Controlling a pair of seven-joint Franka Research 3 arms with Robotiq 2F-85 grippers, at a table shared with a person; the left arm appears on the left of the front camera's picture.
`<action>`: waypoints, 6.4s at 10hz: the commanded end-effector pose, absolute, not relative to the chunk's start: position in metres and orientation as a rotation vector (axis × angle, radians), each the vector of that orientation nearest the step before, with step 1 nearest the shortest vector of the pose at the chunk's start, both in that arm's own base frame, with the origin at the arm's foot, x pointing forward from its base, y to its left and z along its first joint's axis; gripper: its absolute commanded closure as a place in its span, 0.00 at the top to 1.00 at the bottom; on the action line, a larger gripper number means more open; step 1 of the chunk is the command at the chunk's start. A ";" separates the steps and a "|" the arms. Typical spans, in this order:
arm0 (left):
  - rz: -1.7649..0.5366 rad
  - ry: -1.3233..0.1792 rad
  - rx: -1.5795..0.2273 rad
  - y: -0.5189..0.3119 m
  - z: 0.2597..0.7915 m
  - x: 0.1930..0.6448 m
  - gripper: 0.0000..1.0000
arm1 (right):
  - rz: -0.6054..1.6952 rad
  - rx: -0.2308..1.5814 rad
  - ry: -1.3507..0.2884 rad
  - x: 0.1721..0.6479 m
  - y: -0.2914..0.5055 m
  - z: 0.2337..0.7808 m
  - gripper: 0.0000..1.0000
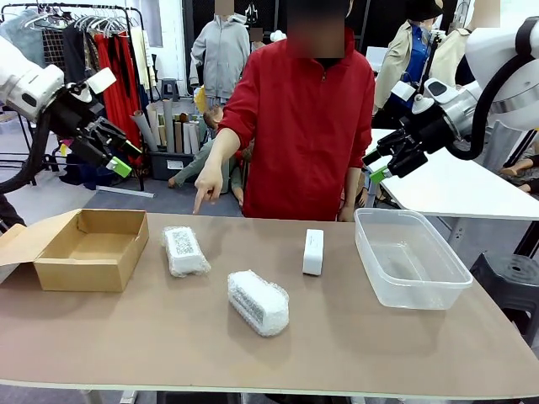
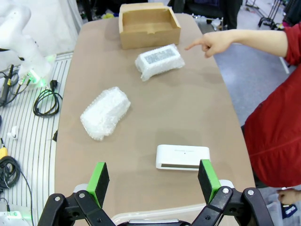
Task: Separate and place wrapped and unwrapped clocks.
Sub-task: Pick up the Digital clock indicated by the person.
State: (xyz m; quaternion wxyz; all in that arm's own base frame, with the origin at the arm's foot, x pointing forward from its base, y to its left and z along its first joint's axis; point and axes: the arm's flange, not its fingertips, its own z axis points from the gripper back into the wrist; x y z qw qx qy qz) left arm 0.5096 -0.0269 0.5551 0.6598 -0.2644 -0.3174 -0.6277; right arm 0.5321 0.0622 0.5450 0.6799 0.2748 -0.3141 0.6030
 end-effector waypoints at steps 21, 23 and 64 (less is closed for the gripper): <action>-0.223 -0.250 -0.110 -0.168 0.508 0.570 1.00 | 1.359 0.614 -0.705 0.531 0.063 0.547 1.00; -0.032 -0.195 -0.096 -0.177 0.485 0.586 1.00 | 1.359 0.614 -0.705 0.531 0.063 0.547 1.00; 0.268 -0.014 -0.070 -0.184 0.353 0.617 0.00 | 1.359 0.614 -0.705 0.531 0.063 0.547 1.00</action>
